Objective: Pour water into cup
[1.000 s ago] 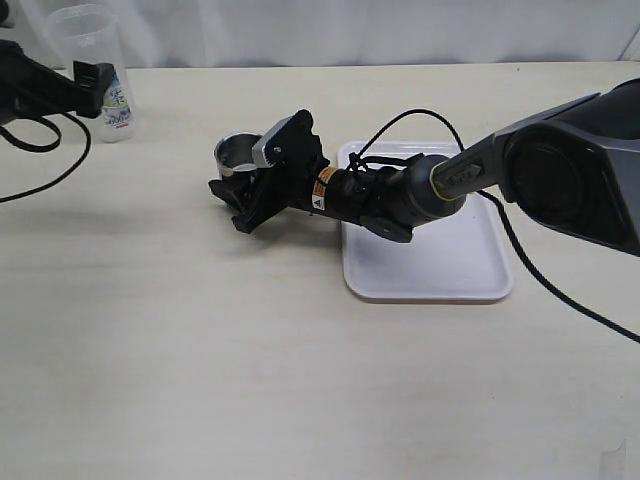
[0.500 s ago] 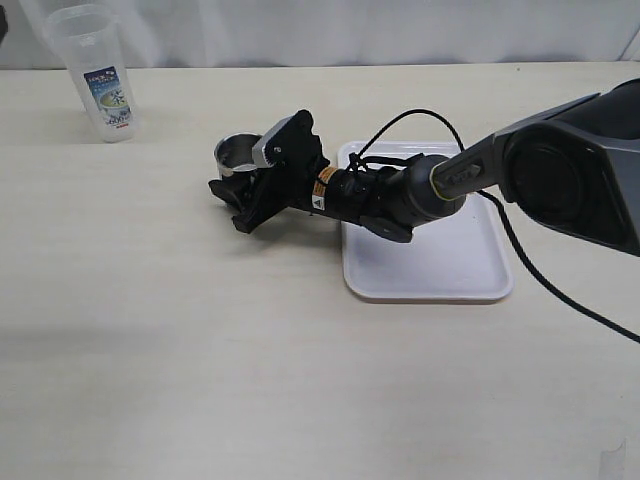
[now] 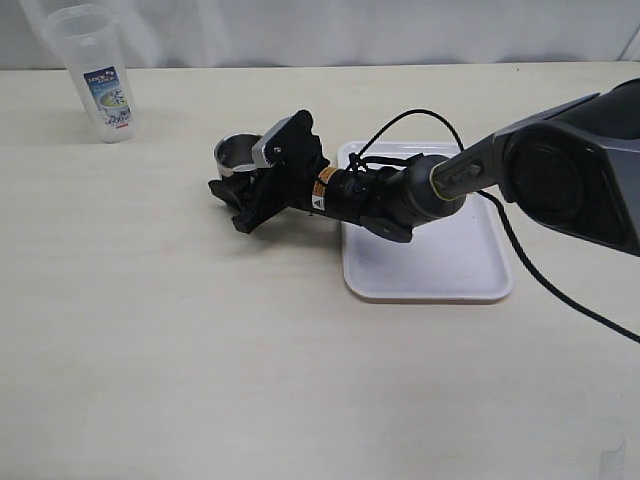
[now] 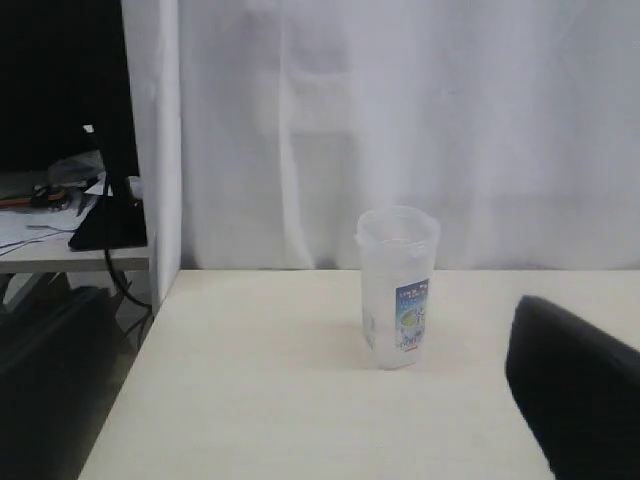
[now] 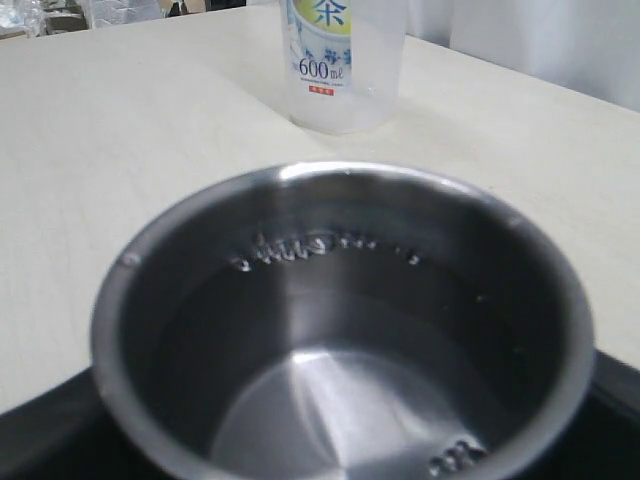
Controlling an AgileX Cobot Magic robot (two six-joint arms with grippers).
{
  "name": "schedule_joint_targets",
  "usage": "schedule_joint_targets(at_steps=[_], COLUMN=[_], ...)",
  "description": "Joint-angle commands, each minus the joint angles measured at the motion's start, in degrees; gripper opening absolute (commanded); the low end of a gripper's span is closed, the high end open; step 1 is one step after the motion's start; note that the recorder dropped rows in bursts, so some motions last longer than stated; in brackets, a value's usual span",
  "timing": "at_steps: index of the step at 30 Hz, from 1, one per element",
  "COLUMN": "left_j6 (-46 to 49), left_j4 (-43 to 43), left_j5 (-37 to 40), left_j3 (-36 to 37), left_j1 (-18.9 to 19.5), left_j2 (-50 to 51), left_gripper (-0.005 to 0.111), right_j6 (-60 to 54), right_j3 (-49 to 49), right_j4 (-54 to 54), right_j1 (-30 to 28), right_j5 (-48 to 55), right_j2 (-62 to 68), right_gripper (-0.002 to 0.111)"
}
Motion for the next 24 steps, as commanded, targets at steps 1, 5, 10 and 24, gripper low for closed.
schedule_joint_targets(at_steps=[1,5,10,24], left_j6=[-0.6,-0.6,-0.6,24.3], left_j4=[0.1,0.1,0.4,-18.3], left_j5=[2.4,2.3,2.4,1.8], left_j3=[0.2,0.2,0.2,8.1], left_j1=[-0.1,-0.1,-0.1,-0.1], left_j2=[-4.2,-5.3,-5.3,-20.8], left_gripper=[0.1,0.1,0.1,0.1], right_j6=[-0.3,-0.3,-0.3,-0.2], right_j3=[0.0,0.0,0.0,0.0], right_j4=[-0.1,-0.1,-0.1,-0.1], right_j1=[0.0,0.0,0.0,0.0], right_j5=[-0.4,-0.4,-0.4,-0.4], right_j2=[-0.4,-0.4,-0.4,-0.4], right_gripper=[0.031,0.031,0.031,0.031])
